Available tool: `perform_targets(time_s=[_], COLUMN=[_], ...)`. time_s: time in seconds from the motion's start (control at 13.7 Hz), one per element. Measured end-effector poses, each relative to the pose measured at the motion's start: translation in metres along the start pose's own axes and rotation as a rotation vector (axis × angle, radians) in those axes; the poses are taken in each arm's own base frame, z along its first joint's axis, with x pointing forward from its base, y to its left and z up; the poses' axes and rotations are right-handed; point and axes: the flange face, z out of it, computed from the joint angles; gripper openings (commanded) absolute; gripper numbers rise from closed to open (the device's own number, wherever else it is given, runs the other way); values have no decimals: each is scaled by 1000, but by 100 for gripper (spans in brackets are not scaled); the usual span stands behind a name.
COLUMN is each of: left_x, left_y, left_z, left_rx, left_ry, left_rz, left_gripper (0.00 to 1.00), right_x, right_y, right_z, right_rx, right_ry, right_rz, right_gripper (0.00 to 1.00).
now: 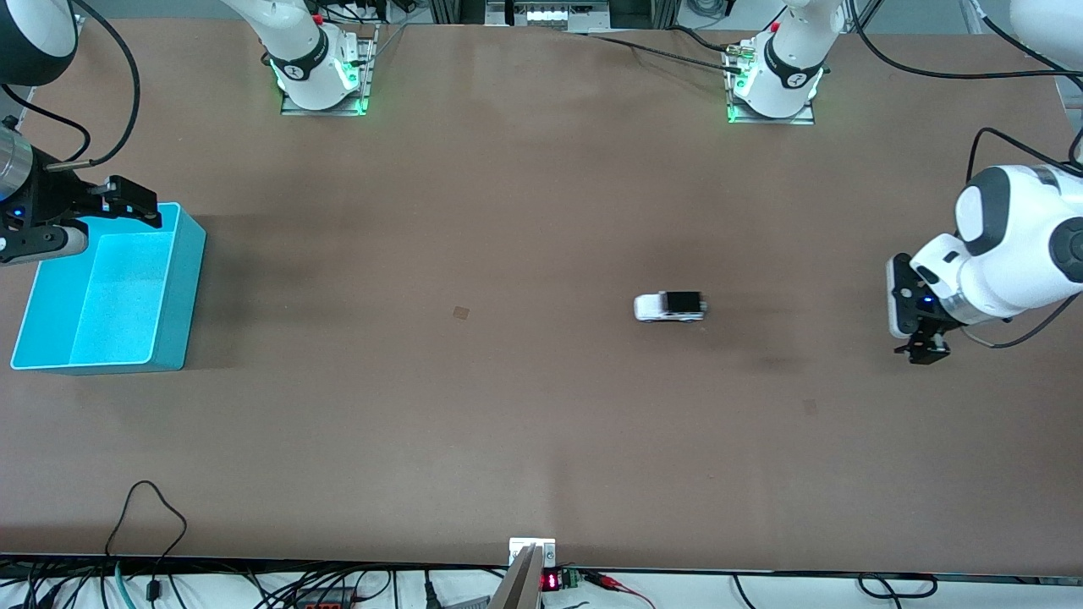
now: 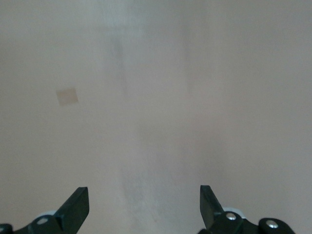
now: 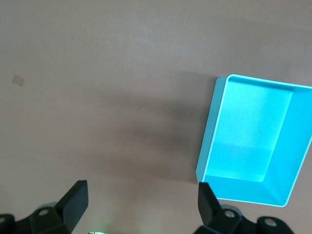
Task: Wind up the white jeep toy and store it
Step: 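Open the left gripper and let the jeep roll toward the bin, then move the right gripper toward the jeep while the left gripper withdraws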
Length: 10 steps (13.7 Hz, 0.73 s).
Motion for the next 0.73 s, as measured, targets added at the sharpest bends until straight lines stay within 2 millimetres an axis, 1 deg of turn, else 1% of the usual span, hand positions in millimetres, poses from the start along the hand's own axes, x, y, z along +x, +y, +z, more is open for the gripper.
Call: perform_targets(time_s=[0.22, 0.44, 0.58, 0.73], left_x=[17, 40, 55, 71], left_y=[-3, -6, -8, -9], left_z=[-7, -10, -11, -11], left_rx=[10, 17, 15, 10], left_ry=[1, 59, 73, 74], left_rz=[22, -4, -63, -158], left_gripper=[100, 100, 100, 100], right_x=[0, 0, 0, 0], right_y=[0, 0, 0, 0], right_z=[0, 0, 0, 0], right_rx=[0, 0, 0, 0], right_ry=[0, 0, 0, 0], right_rz=[0, 0, 0, 0], right_gripper=[100, 100, 100, 100])
